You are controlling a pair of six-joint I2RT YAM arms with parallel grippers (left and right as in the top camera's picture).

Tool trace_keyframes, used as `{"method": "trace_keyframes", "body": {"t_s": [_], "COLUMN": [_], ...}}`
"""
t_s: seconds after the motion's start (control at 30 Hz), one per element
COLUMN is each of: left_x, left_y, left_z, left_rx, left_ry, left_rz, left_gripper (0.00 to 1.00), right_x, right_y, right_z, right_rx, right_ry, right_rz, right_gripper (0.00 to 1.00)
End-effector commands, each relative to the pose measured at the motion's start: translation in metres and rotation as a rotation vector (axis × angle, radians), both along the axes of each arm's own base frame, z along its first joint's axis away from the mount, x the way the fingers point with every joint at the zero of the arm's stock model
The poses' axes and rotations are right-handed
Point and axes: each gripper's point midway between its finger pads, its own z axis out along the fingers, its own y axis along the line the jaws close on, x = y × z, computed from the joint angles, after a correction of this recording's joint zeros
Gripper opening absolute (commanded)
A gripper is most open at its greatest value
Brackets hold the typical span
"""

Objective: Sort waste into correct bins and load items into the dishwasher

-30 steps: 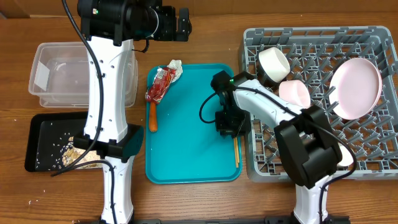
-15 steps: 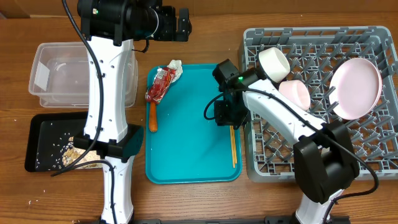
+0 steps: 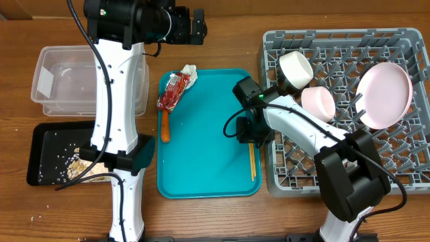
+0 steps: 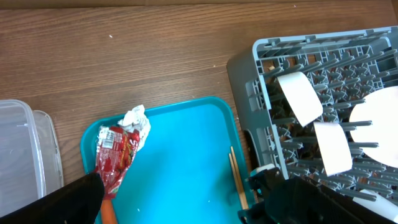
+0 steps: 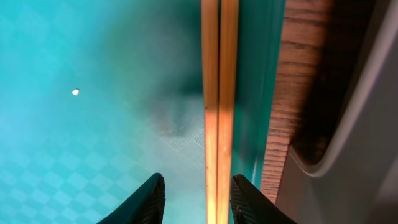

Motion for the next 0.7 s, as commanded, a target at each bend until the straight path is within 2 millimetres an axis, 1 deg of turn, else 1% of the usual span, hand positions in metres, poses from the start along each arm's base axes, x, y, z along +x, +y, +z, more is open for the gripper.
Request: {"method": "trace_keyframes", "body": {"t_s": [0.0,0.13,0.27,0.33,0.4,0.47,0.57,0.67], "left_x": [0.0,0.0,0.0,0.0,0.0,0.0,0.0,0.0], "left_y": [-0.002,-0.002,-0.002,-0.002,-0.002,-0.002,-0.002,-0.002], "left_z": [-0.002,-0.002,-0.002,-0.002,-0.002,-0.002,-0.002,-0.002], "left_rx": [0.016,0.016,0.016,0.016,0.016,0.016,0.016,0.016], "left_ry": [-0.006,-0.006,-0.006,-0.006,-0.006,-0.006,-0.006,-0.006], "left_rz": [-0.019,-0.019,-0.019,-0.019,-0.019,-0.019,-0.019,-0.019], "left_gripper": [1.0,1.0,1.0,1.0,1.0,1.0,1.0,1.0], "right_x": [-0.015,-0.018,-0.016,-0.017,-0.019,-0.018,-0.015,-0.017], "right_y": [0.007,0.011,0.004,0.006,0.008,0.004,0.003,0.013], "right_z": [-0.014,-0.015,-0.02,-0.021,-0.021,-0.022,-0.022,-0.022], "right_rx": [0.039,0.03,-0.038,-0.042,-0.044,-0.071,-0.081,-0.024], "right_ry": [0.065,0.06,0.037,0.039,0.037,0.025,0.015,0.027], "right_rz": [0.012,0.055,0.032,0.038,0.056,0.062,0.058,0.095], "right_gripper": [0.38,0.38,0.35,0.33,0.34,0.38,0.39,0.38]}}
